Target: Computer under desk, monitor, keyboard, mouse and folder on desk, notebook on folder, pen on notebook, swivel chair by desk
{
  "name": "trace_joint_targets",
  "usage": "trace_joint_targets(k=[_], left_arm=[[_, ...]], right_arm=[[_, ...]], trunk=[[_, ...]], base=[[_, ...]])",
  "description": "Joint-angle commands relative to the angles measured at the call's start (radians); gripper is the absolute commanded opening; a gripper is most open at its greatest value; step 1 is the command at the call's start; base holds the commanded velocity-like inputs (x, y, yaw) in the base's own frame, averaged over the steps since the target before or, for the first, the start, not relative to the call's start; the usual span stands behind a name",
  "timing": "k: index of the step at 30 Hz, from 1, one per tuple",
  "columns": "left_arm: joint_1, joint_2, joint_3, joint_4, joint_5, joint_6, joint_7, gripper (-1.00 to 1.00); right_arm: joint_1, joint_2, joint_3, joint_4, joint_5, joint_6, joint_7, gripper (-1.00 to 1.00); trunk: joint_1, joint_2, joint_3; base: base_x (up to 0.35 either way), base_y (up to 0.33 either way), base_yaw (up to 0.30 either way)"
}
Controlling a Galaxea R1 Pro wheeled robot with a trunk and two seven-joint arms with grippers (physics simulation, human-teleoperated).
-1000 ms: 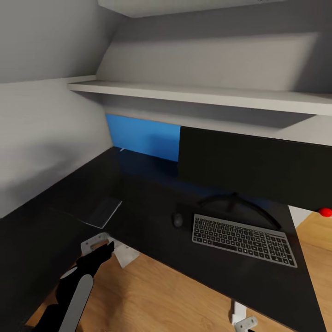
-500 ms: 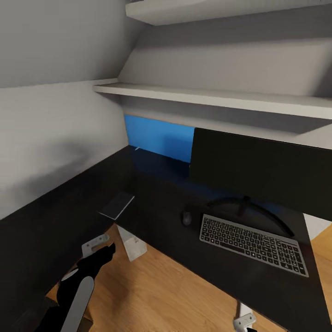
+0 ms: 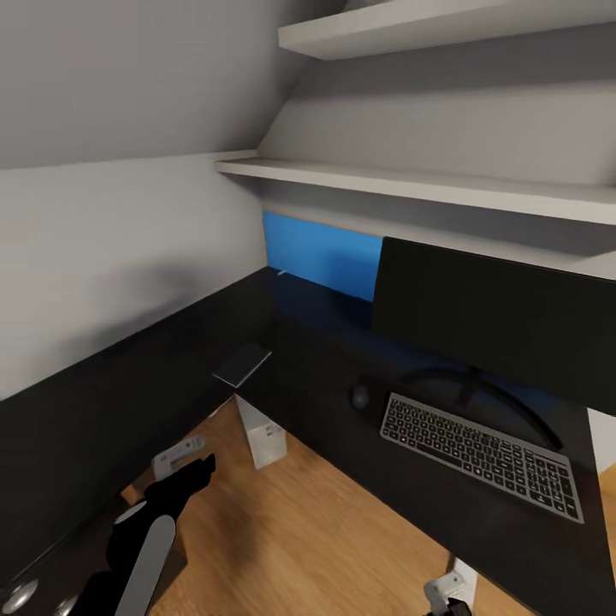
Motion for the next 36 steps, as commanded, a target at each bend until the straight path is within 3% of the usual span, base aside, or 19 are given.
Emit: trace_joint_targets(k=[1,10,13,18,20,23,31,36], left_arm=[[0.004,0.0,-0.002,-0.001,0.01,0.002,0.01,1.0],[0.066,-0.005,-0.01,-0.004,0.012,0.002,0.009,1.0],[0.091,-0.012,-0.011,-0.001,0.023,0.001,0.009,1.0],[0.133,-0.016,-0.049,0.002,0.056,-0.004,0.011,1.0],[0.185,-0.012,-0.077,0.005,0.063,-0.092,0.013,1.0],[0.218,-0.008,-0.084,0.009,0.064,-0.159,0.013,1.0],[0.241,-0.013,-0.089,0.048,0.064,-0.214,0.015,1.0],[0.248,-0.01,-0.09,0.171,0.064,-0.274,0.011,1.0]], right_arm=[[-0.008,0.002,-0.007,0.004,0.006,0.002,0.008,1.0],[-0.118,0.002,-0.007,0.102,0.006,0.094,0.007,1.0],[-0.172,0.002,-0.007,0.168,0.006,0.108,-0.021,1.0],[-0.283,0.002,-0.007,0.408,0.006,0.115,-0.195,1.0],[-0.348,0.002,-0.008,0.507,0.006,0.115,-0.26,1.0],[-0.368,0.002,-0.008,0.534,0.006,0.114,-0.273,1.0],[-0.39,0.002,-0.008,0.555,0.006,0.114,-0.279,1.0],[-0.404,0.002,-0.008,0.56,0.006,0.114,-0.28,1.0]], trunk=[[0.0,-0.001,0.0],[0.0,-0.001,0.008],[0.0,-0.001,0.011],[0.0,-0.001,0.015],[0.0,-0.001,0.016],[0.0,-0.001,0.019],[0.0,-0.001,0.025],[0.0,-0.001,0.028]], base=[[-0.028,-0.023,0.242],[-0.009,-0.007,0.246],[-0.001,-0.001,0.251],[0.0,0.0,0.252],[0.0,0.0,0.253],[0.0,0.0,0.254],[0.0,0.0,0.257],[0.0,0.0,0.259]])
